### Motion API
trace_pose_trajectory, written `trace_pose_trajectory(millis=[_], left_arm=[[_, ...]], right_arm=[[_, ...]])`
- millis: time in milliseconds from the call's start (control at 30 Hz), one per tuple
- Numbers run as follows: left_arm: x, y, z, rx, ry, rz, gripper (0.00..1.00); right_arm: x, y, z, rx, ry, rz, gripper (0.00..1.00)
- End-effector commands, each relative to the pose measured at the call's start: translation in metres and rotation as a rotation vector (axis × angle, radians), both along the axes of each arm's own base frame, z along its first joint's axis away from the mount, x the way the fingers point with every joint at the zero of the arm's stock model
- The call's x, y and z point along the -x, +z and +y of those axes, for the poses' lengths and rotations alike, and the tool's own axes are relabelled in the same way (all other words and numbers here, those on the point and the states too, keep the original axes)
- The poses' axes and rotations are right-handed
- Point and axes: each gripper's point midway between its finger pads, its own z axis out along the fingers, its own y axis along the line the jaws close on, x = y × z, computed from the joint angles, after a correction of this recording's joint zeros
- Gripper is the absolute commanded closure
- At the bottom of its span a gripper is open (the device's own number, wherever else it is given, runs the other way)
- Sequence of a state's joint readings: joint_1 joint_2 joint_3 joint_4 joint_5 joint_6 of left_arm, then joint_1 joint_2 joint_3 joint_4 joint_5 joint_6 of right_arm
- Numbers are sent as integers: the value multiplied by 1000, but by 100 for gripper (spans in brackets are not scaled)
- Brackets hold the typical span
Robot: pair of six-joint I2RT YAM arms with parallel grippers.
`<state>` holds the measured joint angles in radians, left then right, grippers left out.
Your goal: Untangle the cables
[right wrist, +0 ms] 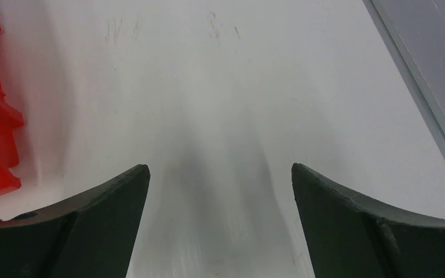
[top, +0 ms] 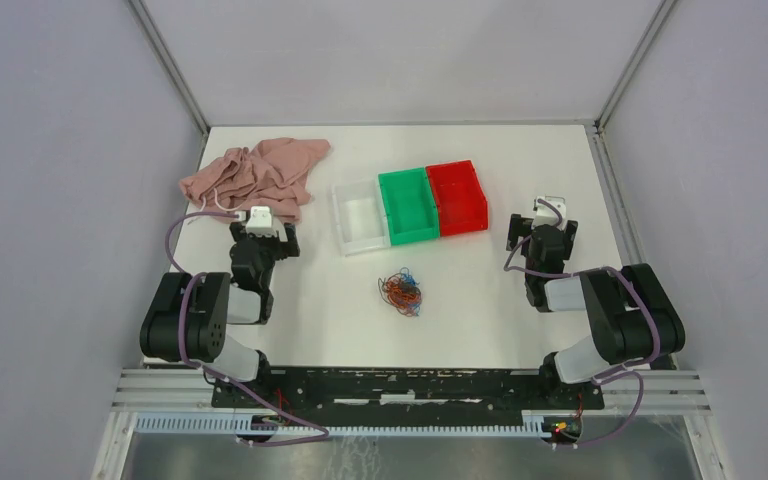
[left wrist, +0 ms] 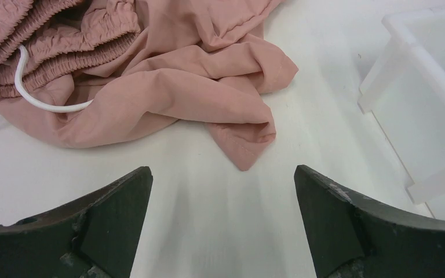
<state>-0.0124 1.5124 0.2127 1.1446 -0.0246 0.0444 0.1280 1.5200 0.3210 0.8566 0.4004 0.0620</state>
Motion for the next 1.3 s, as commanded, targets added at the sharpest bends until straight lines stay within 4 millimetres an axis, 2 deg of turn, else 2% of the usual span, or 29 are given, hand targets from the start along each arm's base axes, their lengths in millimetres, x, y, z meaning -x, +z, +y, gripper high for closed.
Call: trace_pose_trajectory(millis=[0, 333, 433, 500, 567, 600, 700, 833, 933, 1033, 1067, 1133, 1267], left_arm=[[-8, 13, 0, 51, 19, -45, 1], [-8, 13, 0, 51, 18, -44, 1], [-8, 13, 0, 51, 20, -45, 1], [-7, 14, 1, 51, 21, -51, 1], [-8, 17, 5, 59, 48, -53, 1], [-8, 20, 6, 61, 57, -48, 1], [-11, 28, 2, 31, 18, 5, 1], [-18, 33, -6, -47, -64, 148, 1], [-11, 37, -13, -101, -150, 272, 0], [0, 59, -30, -103, -268, 311, 1], [6, 66, -39, -95, -326, 320, 1], [20, 81, -58, -61, -432, 328, 1], [53, 100, -93, 15, -652, 358, 1]], right_arm=[[-13, 22, 0, -11, -3, -76, 1], [-13, 22, 0, -10, -4, -75, 1], [-10, 24, -11, -16, -78, -88, 1], [-9, 27, -10, -20, -67, -90, 1], [-6, 41, -11, -20, -72, -128, 0], [2, 41, -17, -26, -114, -113, 0], [19, 69, -38, -42, -259, -160, 1], [27, 110, -32, -111, -254, -155, 1], [26, 122, -23, -131, -218, -75, 1], [38, 121, -34, -290, -442, -25, 1], [38, 123, -30, -313, -426, 13, 1], [31, 129, -4, -397, -296, 51, 1], [26, 146, 77, -537, 91, 61, 1]])
